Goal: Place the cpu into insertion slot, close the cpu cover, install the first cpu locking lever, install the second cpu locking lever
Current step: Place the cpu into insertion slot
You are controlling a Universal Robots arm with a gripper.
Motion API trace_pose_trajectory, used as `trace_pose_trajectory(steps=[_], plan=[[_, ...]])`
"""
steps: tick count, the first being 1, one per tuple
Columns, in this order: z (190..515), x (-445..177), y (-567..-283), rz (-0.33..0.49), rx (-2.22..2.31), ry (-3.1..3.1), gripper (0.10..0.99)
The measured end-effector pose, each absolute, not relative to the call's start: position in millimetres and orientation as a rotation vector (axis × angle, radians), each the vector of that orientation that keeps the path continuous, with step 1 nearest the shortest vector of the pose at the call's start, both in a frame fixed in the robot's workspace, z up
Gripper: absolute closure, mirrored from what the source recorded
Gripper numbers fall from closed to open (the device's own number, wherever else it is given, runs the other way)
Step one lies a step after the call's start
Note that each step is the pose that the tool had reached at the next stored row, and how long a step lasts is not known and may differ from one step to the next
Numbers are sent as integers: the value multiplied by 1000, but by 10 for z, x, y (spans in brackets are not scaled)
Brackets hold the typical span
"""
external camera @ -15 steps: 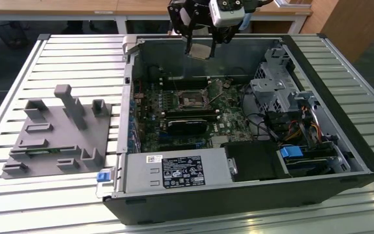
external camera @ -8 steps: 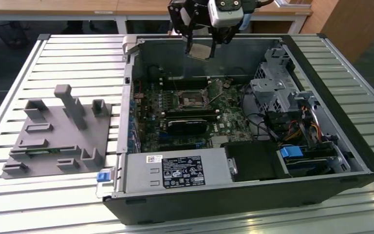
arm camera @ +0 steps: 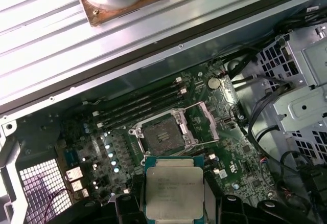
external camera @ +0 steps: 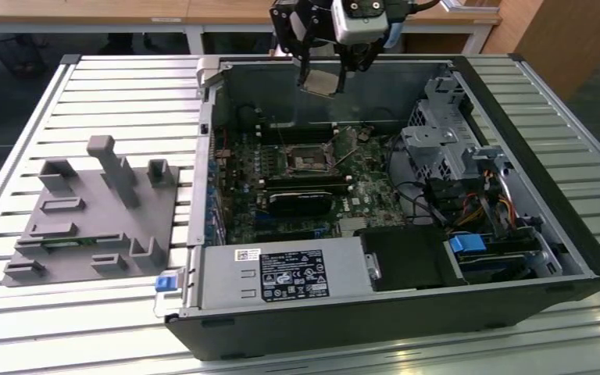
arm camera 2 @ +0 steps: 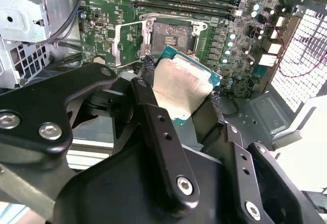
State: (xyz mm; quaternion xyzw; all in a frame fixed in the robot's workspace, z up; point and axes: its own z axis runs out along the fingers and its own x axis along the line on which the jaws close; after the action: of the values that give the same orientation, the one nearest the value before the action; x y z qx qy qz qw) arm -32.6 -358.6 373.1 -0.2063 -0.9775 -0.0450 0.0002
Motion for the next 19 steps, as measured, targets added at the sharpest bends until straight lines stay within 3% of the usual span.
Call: trace_pose_trajectory(steps=[19], plan=[[3726,-326,-3586,-142,-768,-3046,545]])
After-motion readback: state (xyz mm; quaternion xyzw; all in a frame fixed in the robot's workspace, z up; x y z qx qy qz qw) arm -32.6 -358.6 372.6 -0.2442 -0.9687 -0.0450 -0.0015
